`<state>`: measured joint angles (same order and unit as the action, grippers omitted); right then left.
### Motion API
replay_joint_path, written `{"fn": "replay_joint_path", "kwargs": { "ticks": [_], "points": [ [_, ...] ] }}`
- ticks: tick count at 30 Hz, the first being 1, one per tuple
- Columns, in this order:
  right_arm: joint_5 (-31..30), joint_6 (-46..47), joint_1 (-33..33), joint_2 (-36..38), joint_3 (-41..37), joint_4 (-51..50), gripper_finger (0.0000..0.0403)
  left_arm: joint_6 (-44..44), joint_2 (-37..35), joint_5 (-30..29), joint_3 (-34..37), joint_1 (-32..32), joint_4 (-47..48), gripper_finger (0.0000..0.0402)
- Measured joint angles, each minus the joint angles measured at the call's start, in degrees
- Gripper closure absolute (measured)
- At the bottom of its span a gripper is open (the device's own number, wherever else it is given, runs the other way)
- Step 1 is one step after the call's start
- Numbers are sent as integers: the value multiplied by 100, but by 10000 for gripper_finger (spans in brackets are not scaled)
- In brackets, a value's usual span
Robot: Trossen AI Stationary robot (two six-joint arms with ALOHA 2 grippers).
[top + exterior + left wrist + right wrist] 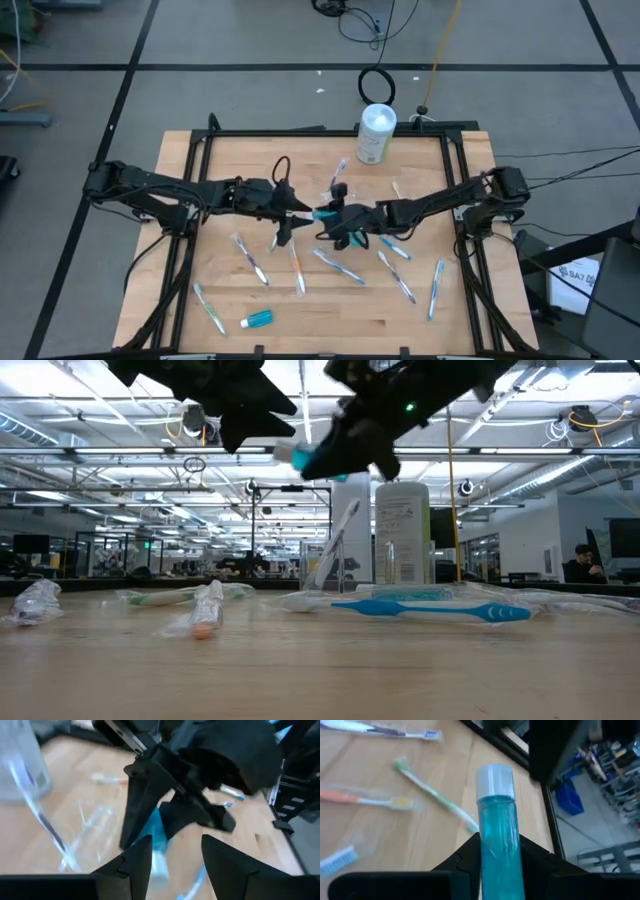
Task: Pick & Place toothbrushing station
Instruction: Put the top blue mouthwash into the transparent organizer
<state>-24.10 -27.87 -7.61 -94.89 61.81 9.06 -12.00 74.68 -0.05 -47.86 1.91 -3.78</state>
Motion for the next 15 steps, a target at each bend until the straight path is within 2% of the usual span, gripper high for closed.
{"fn": "replay_joint_path", "kwargs": {
  "ticks": [5, 8, 11, 13, 15],
  "points": [
    [14, 399, -29, 902, -581, -39, 319, 1022, -29, -47, 0, -14, -305, 240],
    [148, 797, -22, 1507, -1258, 604, 319, 1665, -29, -49, 0, -13, -636, 239],
    [822, 1086, 96, 1870, -2314, 2502, 319, 2236, -7, -130, 0, -13, -870, 233],
    [1438, 1402, 222, 1896, -3004, 4083, 319, 2466, 40, -297, 0, -13, -1043, 228],
    [1792, 1778, 329, 1764, -3491, 5340, 319, 2512, 106, -348, 0, -20, -1156, 223]
  ]
}}
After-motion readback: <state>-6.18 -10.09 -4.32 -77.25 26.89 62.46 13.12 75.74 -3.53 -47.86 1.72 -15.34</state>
